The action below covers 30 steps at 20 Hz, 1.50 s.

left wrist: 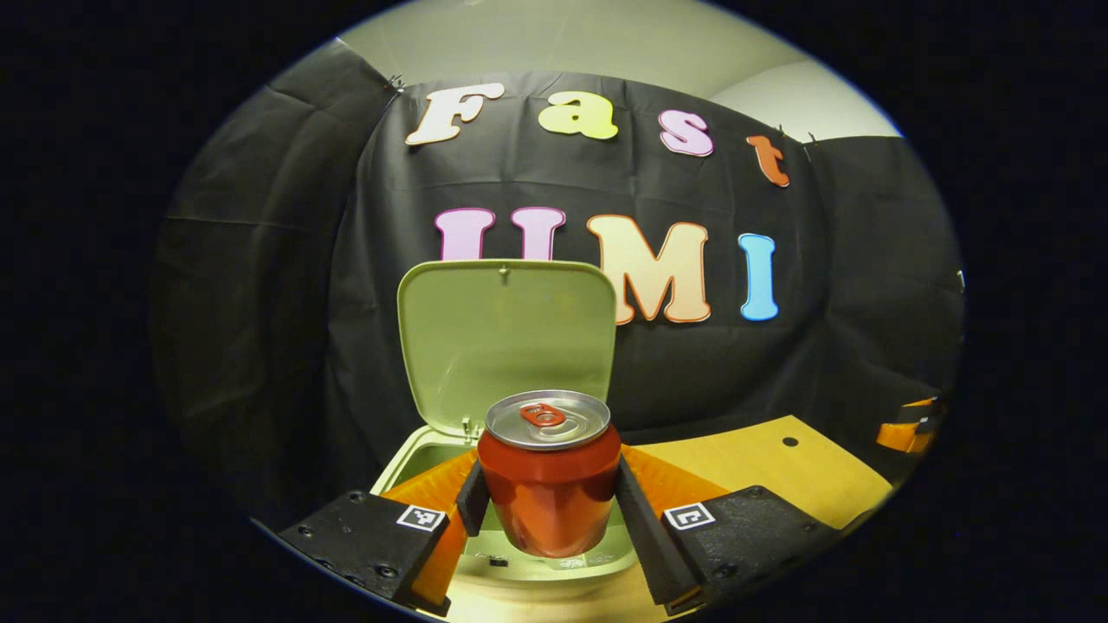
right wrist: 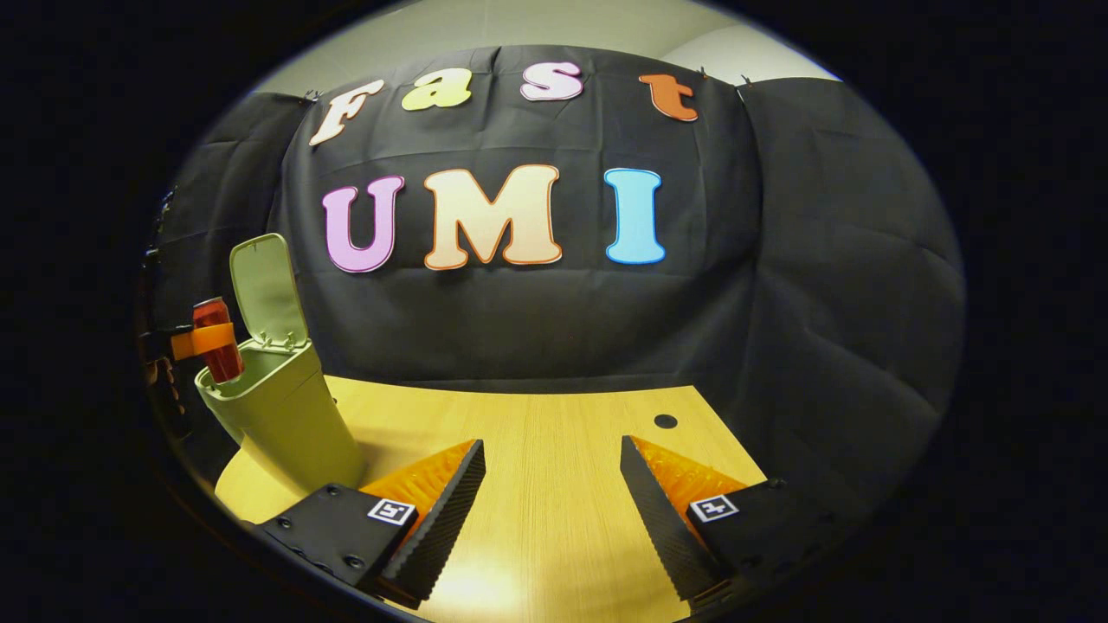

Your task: Press the lid of the desktop garbage bin to open it, pick up the crumpled paper on the desktop and throw it into the bin, then pick up the pop can on the desktop and drop it into the bin, and finally close the garbage bin lid.

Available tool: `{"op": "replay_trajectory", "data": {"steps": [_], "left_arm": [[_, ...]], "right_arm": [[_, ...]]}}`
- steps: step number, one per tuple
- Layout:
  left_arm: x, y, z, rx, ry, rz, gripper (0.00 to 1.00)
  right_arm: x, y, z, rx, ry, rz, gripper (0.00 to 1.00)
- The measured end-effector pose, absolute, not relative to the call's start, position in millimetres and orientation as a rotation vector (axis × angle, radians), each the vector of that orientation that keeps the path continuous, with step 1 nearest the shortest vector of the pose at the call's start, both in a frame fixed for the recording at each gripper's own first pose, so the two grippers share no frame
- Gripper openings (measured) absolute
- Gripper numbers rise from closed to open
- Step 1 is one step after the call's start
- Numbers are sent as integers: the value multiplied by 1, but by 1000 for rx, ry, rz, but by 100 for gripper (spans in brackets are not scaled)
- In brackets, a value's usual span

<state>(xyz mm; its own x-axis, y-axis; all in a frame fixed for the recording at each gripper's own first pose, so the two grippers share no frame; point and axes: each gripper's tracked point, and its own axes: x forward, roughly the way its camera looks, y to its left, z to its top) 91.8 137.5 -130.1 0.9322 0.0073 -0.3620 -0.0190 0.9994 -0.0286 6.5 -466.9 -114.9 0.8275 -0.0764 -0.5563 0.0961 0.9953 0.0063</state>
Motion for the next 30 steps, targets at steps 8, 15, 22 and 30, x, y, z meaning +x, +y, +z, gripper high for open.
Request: {"op": "replay_trajectory", "data": {"steps": [8, 15, 22, 30], "left_arm": [[95, 150, -180, -58, 452, 56, 77], [92, 148, -200, -9, 517, 54, 75], [88, 138, -185, -21, 475, 52, 79], [90, 73, -126, 16, 319, -36, 93]], "right_arm": [[2, -461, -127, 32, 624, -96, 99], [-3, -465, -136, 42, 650, -112, 99], [-4, -464, -135, 47, 643, -103, 99], [-8, -458, -125, 75, 620, -63, 99]]}}
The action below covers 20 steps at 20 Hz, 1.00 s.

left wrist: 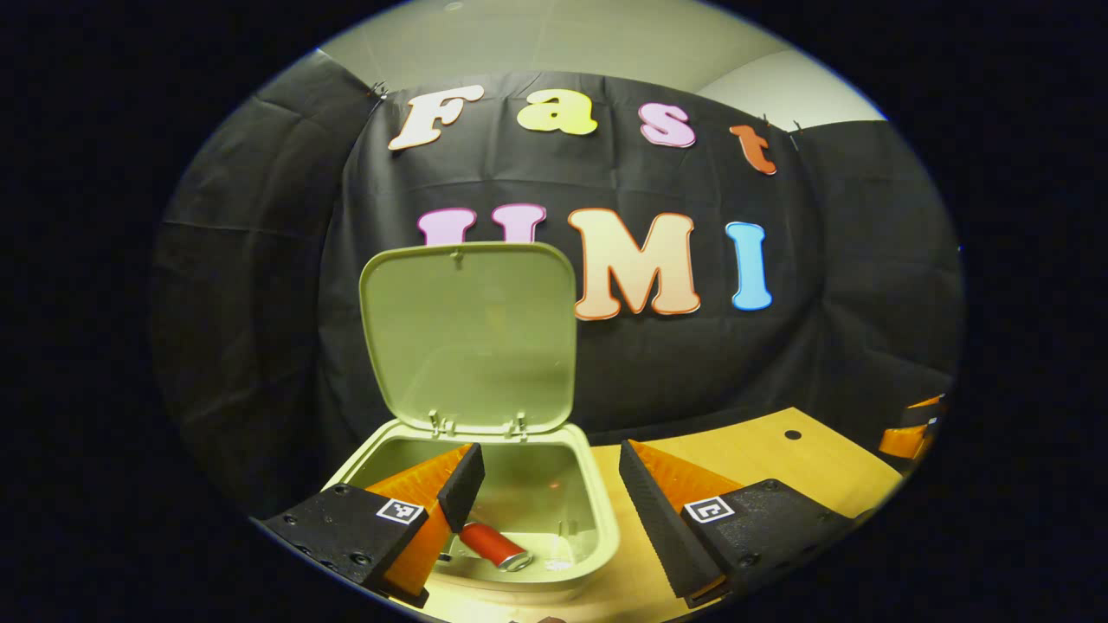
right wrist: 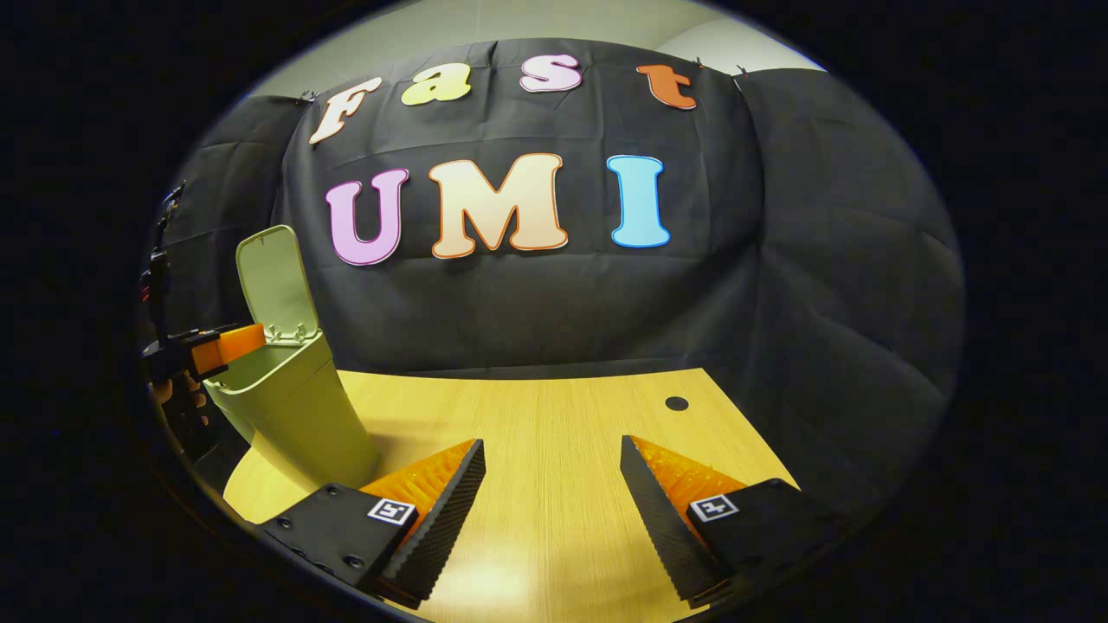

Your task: Press the lid of the desktop garbage bin to open it, pick up the crumpled paper on the desktop and throw it into the bin, then pick up the pop can on the desktop and drop it into the bin, and finally close the garbage bin lid.

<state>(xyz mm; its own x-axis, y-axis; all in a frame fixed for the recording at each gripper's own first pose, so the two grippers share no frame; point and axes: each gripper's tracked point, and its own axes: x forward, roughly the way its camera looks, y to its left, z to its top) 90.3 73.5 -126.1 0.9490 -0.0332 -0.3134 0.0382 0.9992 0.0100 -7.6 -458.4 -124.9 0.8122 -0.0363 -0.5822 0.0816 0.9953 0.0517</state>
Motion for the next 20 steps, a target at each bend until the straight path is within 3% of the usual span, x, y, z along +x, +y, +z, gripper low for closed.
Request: {"op": "replay_trajectory", "data": {"steps": [10, 20], "left_arm": [[79, 21, -82, -18, 248, -87, 93], [124, 98, -2, -7, 142, 56, 92]], "right_arm": [[-18, -458, -113, 113, 600, -14, 99], [-24, -471, -92, 105, 567, -30, 99]]}}
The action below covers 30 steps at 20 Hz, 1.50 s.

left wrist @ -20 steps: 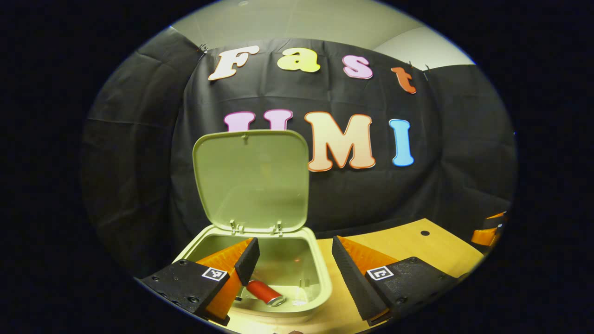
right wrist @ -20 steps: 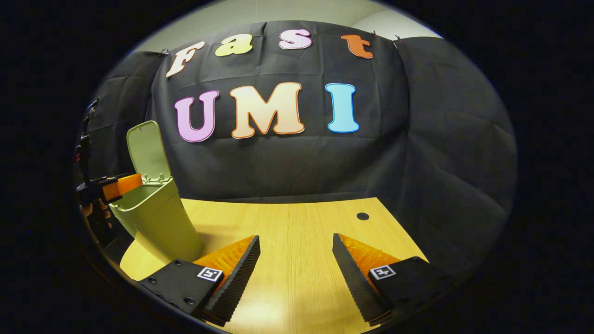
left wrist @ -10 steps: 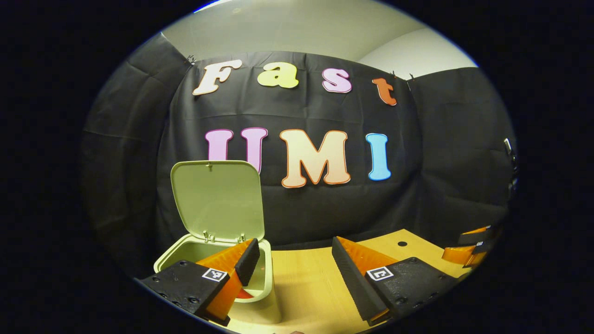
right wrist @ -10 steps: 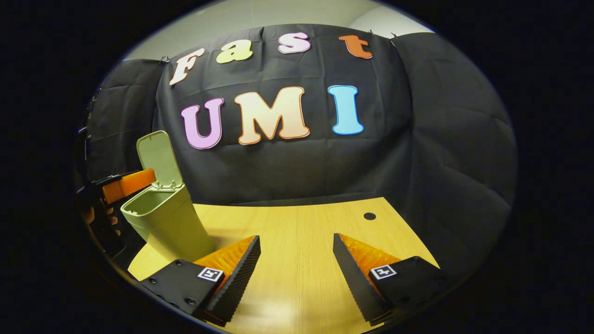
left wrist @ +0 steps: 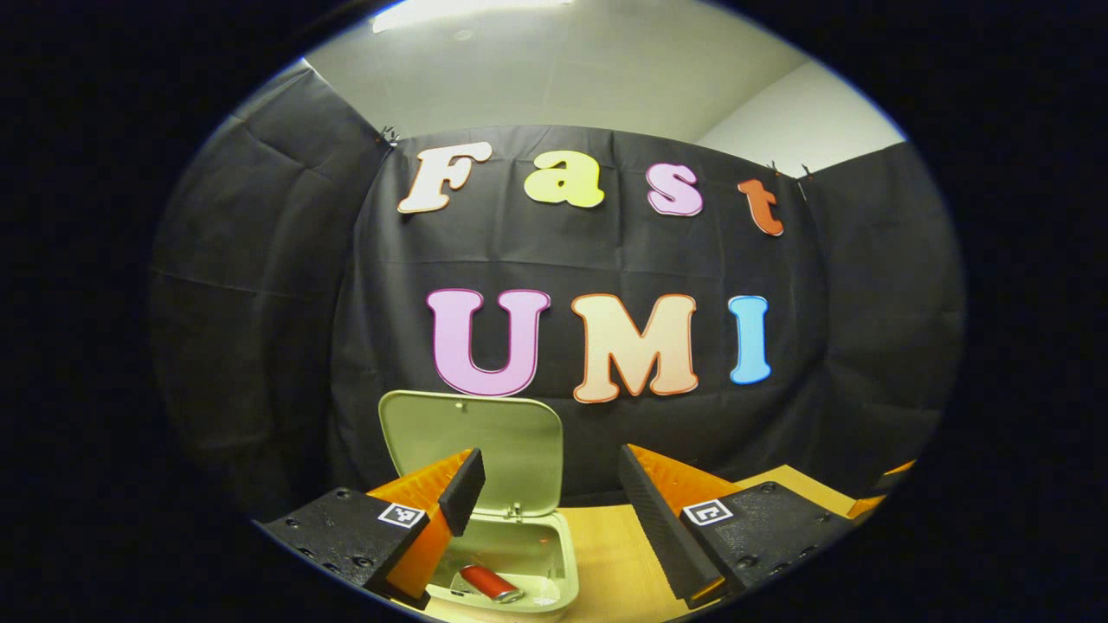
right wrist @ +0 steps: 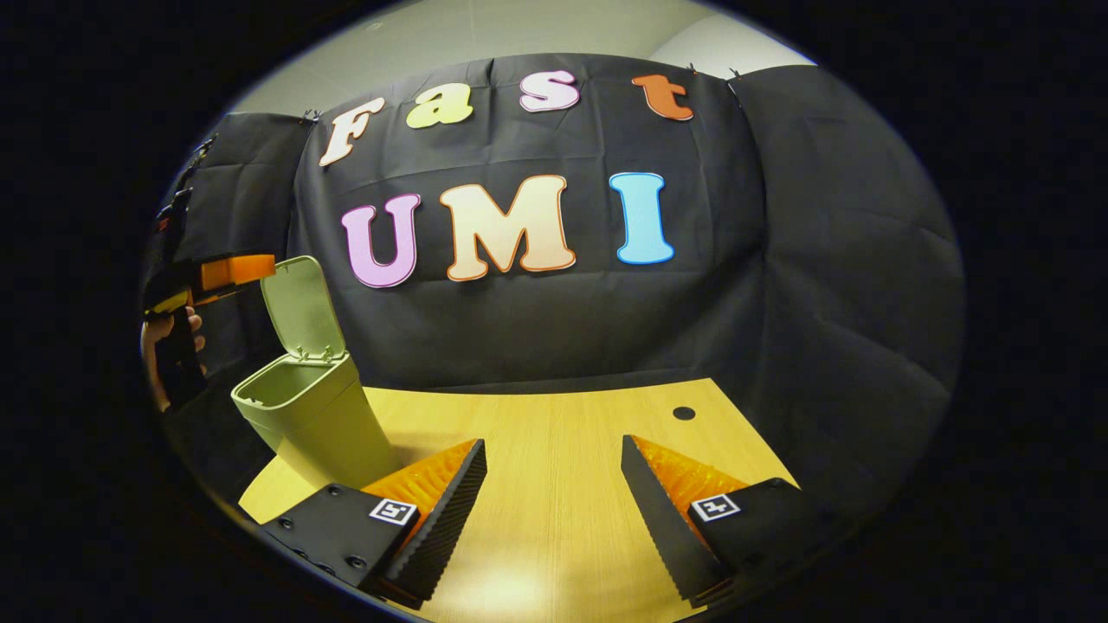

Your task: Press the lid of the desktop garbage bin to open it, pick up the crumpled paper on the desktop and throw it into the bin, then pick up the pop can on the desktop and drop it into the bin, and finally close the garbage bin lid.

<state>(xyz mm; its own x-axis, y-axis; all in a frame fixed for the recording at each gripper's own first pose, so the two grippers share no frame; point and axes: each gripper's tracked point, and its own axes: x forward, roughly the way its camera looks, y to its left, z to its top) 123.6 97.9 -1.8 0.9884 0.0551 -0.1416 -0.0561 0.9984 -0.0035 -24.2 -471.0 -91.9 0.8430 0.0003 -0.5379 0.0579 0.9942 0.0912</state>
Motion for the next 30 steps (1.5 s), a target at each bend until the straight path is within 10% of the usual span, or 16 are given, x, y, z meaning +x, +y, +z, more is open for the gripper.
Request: {"op": "replay_trajectory", "data": {"steps": [30], "left_arm": [[235, 183, -43, -33, 453, 30, 92]], "right_arm": [[-12, -472, -99, 160, 598, -62, 99]]}}
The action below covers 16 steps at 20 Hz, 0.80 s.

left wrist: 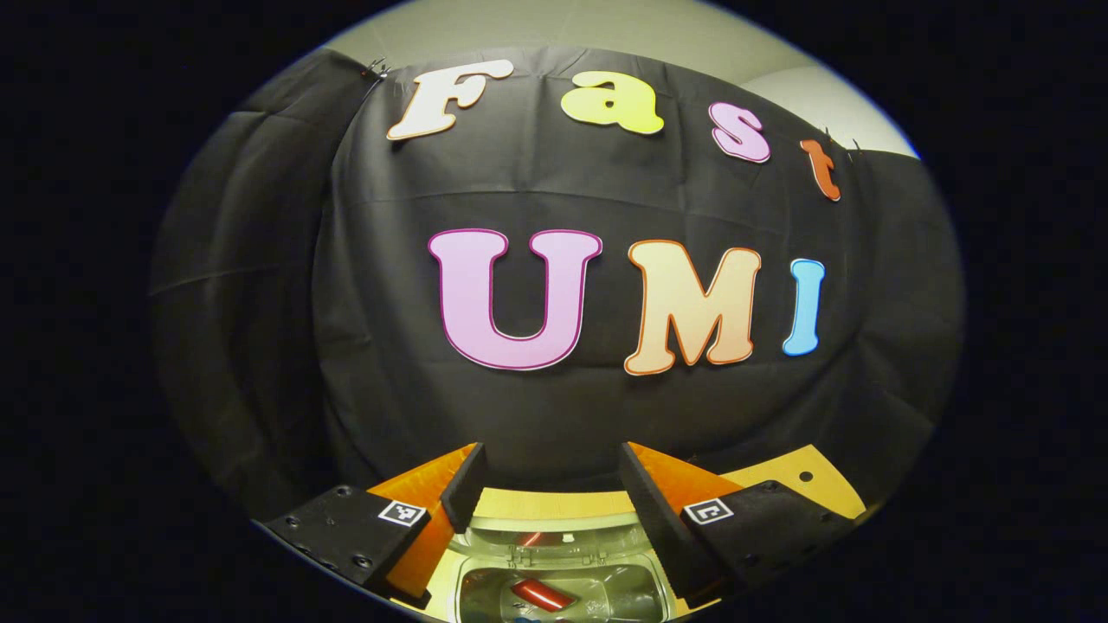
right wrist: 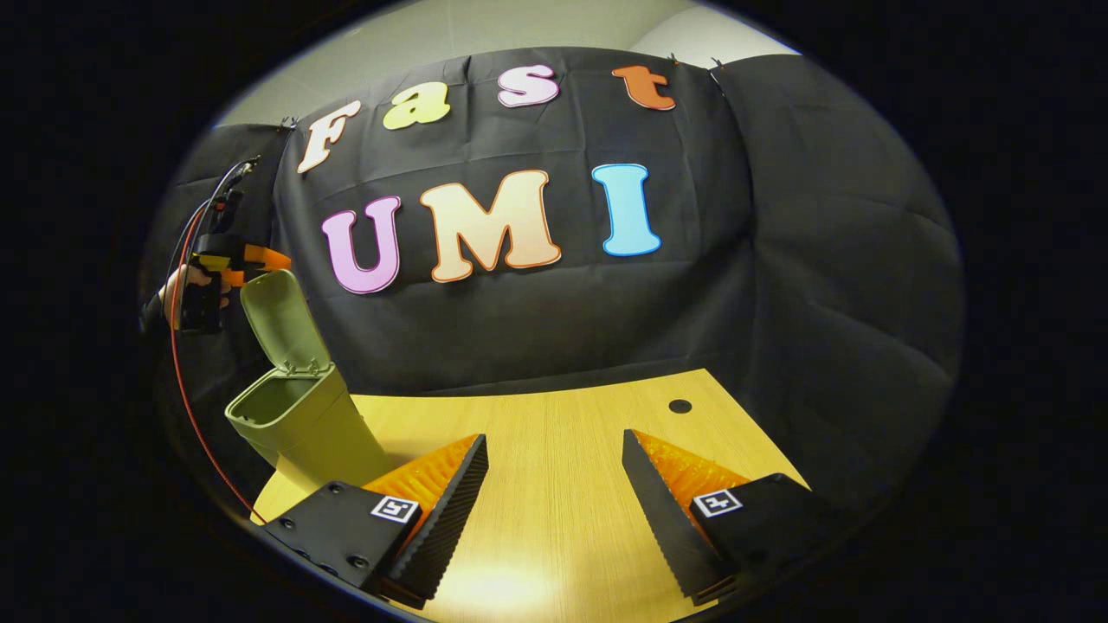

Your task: Press the lid of the desktop garbage bin to open it, pick up the crumpled paper on the desktop and throw it into the bin, then pick up the pop can on the desktop and drop it into the bin, and finally close the garbage bin lid.

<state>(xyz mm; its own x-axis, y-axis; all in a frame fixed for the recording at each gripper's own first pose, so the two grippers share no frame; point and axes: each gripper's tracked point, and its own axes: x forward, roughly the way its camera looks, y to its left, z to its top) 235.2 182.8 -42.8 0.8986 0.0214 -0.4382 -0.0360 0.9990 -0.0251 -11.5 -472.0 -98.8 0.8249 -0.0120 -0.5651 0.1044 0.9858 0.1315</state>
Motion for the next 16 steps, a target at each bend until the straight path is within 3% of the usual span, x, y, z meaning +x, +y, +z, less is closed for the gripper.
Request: {"op": "replay_trajectory", "data": {"steps": [6, 16], "left_arm": [[188, 180, -52, -67, 476, 49, 93], [98, 152, -141, -8, 570, 10, 93]], "right_arm": [[-8, -464, -104, 173, 606, -34, 98], [-15, -449, -116, 159, 636, 7, 98]]}}
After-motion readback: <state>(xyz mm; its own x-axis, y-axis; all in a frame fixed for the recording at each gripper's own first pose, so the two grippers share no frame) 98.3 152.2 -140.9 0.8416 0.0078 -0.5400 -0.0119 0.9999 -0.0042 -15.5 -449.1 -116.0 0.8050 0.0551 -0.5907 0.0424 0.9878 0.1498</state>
